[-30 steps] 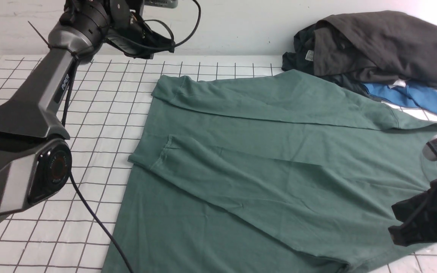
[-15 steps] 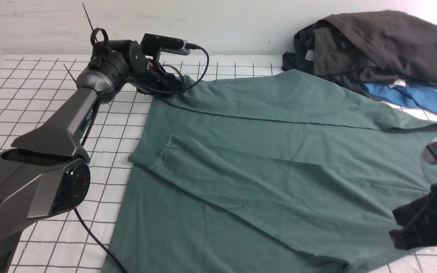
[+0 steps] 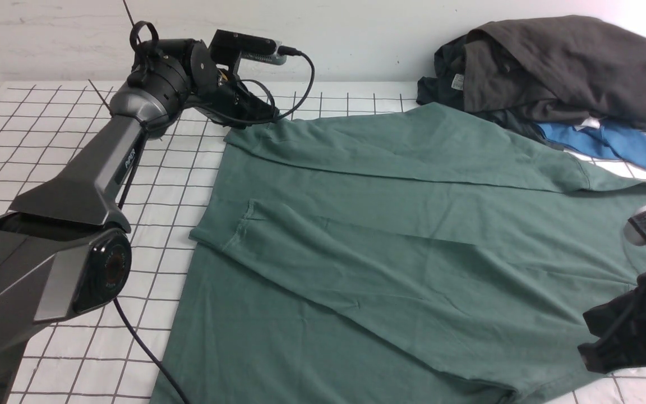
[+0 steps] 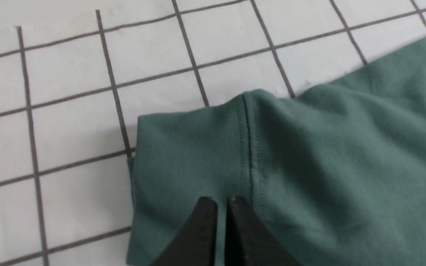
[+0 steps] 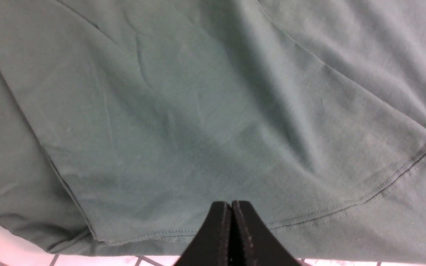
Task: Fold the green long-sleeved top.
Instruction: Use the left arm to clamp the cuff farthest from it, then use the left arm to drag and drop the cuff onto the cuff closest to the left arm
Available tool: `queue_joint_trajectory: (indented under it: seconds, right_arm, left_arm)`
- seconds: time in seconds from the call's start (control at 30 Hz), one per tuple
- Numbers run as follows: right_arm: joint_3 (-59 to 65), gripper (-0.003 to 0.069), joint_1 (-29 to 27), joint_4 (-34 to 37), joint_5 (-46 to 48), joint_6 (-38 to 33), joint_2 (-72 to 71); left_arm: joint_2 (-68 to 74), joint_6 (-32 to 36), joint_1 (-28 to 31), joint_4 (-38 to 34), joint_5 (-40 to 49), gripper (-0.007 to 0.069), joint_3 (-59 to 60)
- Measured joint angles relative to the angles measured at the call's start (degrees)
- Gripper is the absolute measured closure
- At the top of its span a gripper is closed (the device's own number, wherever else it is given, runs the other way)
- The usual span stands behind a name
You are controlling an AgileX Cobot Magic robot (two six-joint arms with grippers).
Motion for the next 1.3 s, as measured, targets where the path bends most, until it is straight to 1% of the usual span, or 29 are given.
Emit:
queue_joint_trajectory:
  seconds: [0.07, 0.1, 0.13, 0.17, 0.2, 0.23, 0.27, 0.33, 0.37, 0.4, 0.43, 0.5, 0.53, 0.67, 0.83, 0.97, 1.07, 1.17, 1.23, 1.3]
  right_arm:
    - [0.0, 0.0673, 0.0, 0.0, 0.2, 0.0, 0.0]
    - [0.0, 0.0673, 0.0, 0.0, 0.5, 0.0, 0.0]
    - [0.0, 0.0673, 0.0, 0.0, 0.5, 0.0, 0.0]
    - [0.0, 0.0673, 0.0, 0.0, 0.8, 0.0, 0.0]
    - [0.0, 0.0673, 0.0, 0.0, 0.9, 0.0, 0.0]
    - [0.0, 0.0673, 0.0, 0.0, 1.1, 0.0, 0.0]
    - [0.0, 0.0673, 0.0, 0.0, 1.1, 0.0, 0.0]
    - [0.0, 0.0673, 0.0, 0.3, 1.1, 0.0, 0.0]
    - [0.0, 0.0673, 0.0, 0.6, 1.1, 0.0, 0.0]
    - [0.0, 0.0673, 0.0, 1.1, 1.3, 0.0, 0.0]
    - [0.0, 0.0673, 0.0, 1.3, 1.6, 0.0, 0.0]
    - [0.0, 0.0673, 0.0, 1.4, 2.0, 0.0, 0.0]
    - [0.0, 0.0673, 0.0, 1.4, 2.2, 0.0, 0.0]
    - [0.0, 0.0673, 0.0, 1.3, 2.9, 0.0, 0.0]
    - [0.0, 0.0673, 0.0, 1.1, 2.9, 0.0, 0.0]
    - [0.0, 0.0673, 0.0, 0.6, 2.9, 0.0, 0.0]
    - [0.0, 0.0673, 0.0, 0.1, 2.9, 0.0, 0.0]
    - [0.0, 0.0673, 0.0, 0.0, 2.9, 0.0, 0.0]
    - [0.0, 0.0673, 0.0, 0.0, 2.9, 0.0, 0.0]
    - [0.0, 0.0673, 0.0, 0.0, 2.9, 0.0, 0.0]
  left_arm:
    - [1.2, 0.0, 0.2, 0.0, -1.5, 0.0444, 0.0]
    - [1.8, 0.0, 0.3, -0.2, -2.4, 0.0371, 0.0]
    - [1.9, 0.0, 0.3, -0.3, -2.4, 0.0371, 0.0]
    - [2.7, 0.0, 0.3, -0.7, -3.5, 0.0276, 0.0]
    - [3.5, 0.0, 0.3, -0.9, -4.7, 0.0223, 0.1]
    - [3.9, 0.0, 0.3, -1.1, -5.7, 0.02, 0.1]
    - [4.0, 0.0, 0.3, -1.2, -6.2, 0.0199, 0.1]
    - [4.1, -0.1, 0.2, -1.2, -6.8, 0.0237, 0.1]
    - [4.1, -0.1, 0.2, -1.1, -7.0, 0.027, 0.1]
    - [4.1, -0.2, 0.2, -0.5, -7.2, 0.0425, 0.0]
    - [4.1, -0.2, 0.1, -0.1, -7.2, 0.049, -0.1]
    - [4.1, -0.2, 0.0, 0.3, -6.6, 0.0584, -0.9]
    - [4.1, -0.2, -0.1, 0.5, -6.3, 0.0598, -1.2]
    - [2.7, -0.2, -0.1, 0.9, -3.4, 0.0629, -2.1]
    - [-0.2, -0.4, -0.2, 1.7, -0.3, 0.0632, -2.5]
    - [-0.4, -0.8, 0.0, 1.9, 4.2, 0.0632, -2.7]
    - [-0.5, -0.8, 0.1, 2.6, 10.6, 0.0632, -2.7]
    - [-1.2, -0.8, 0.1, 3.2, 14.8, 0.0632, -2.7]
    - [-3.3, -0.5, -0.3, 4.3, 19.7, 0.0632, -2.9]
    - [-5.3, 0.1, -0.7, 5.3, 22.5, 0.0632, -3.3]
